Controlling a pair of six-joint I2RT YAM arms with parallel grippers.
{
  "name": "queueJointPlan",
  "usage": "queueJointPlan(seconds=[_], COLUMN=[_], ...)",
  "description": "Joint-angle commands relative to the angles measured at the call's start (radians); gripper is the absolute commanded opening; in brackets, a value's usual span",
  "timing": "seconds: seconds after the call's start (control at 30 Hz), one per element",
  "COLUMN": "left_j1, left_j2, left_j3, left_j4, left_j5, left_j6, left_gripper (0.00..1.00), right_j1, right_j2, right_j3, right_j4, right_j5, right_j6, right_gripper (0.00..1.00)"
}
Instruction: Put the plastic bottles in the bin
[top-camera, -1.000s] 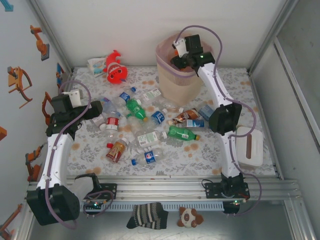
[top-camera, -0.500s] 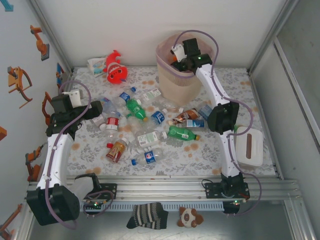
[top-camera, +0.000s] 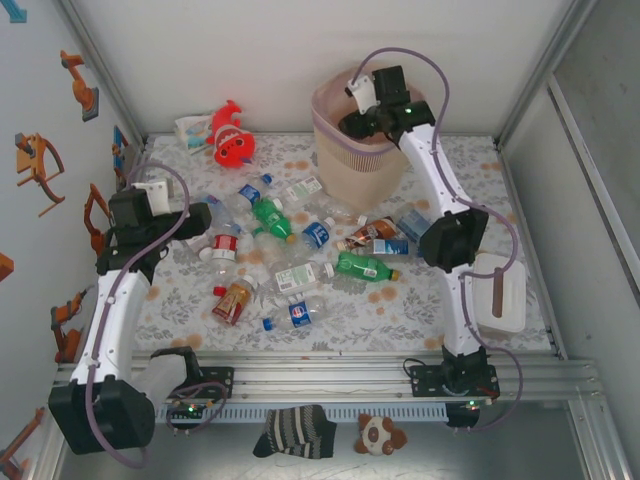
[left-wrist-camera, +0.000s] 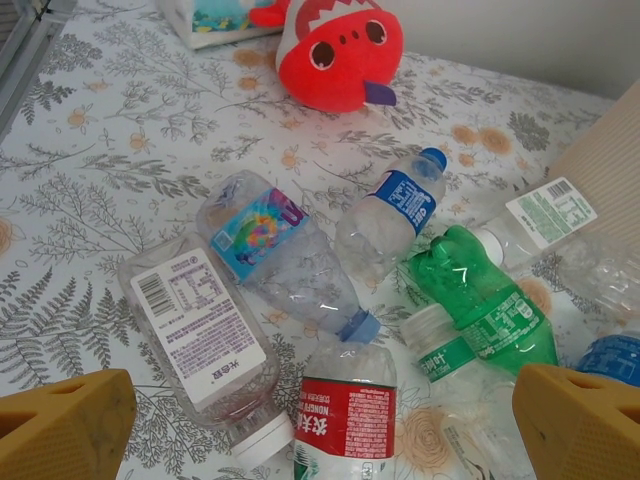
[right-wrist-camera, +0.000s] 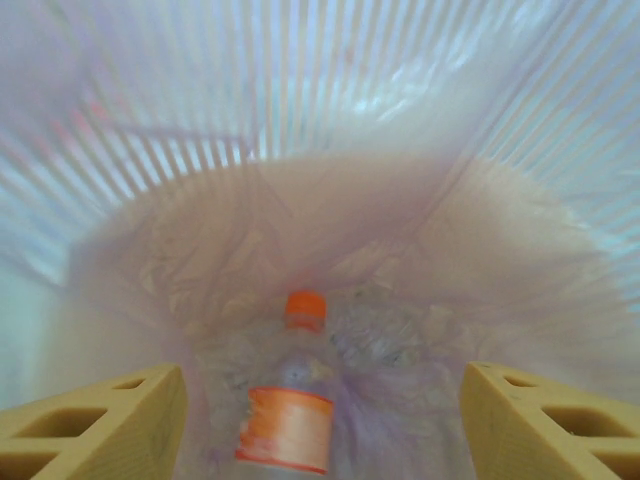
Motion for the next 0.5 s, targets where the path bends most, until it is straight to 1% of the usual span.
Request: queueJointPlan(seconds=[0.0, 0.1, 0.27, 0.47], left_j1=[-0.023, -0.036, -0.063, -0.118], left_j2=[-0.004, -0.004, -0.027, -0.098], left_j3=[0.005, 0.014, 0.077, 0.076], left_j4=[-0.021, -0.034, -0.167, -0.334], left_j5=[-0.014, -0.016, 0.001, 0.010], left_j6=[0.026, 0.028, -0.041, -0.146], left_gripper=[0.96, 0.97, 1.00, 0.96], right_j1=[-0.006, -0.006, -0.006, -0.003], right_j2=[-0.128, -0.187, -0.302, -0.438], right_j3=[0.015, -0.003, -0.077, -0.224], right_j4=[0.002, 0.011, 0.031, 0.065], right_j5=[-0.012, -0.018, -0.042, -0.111], right_j6=[0.023, 0.034, 0.066, 0.121], right_gripper=[0.71, 0.71, 0.71, 0.69])
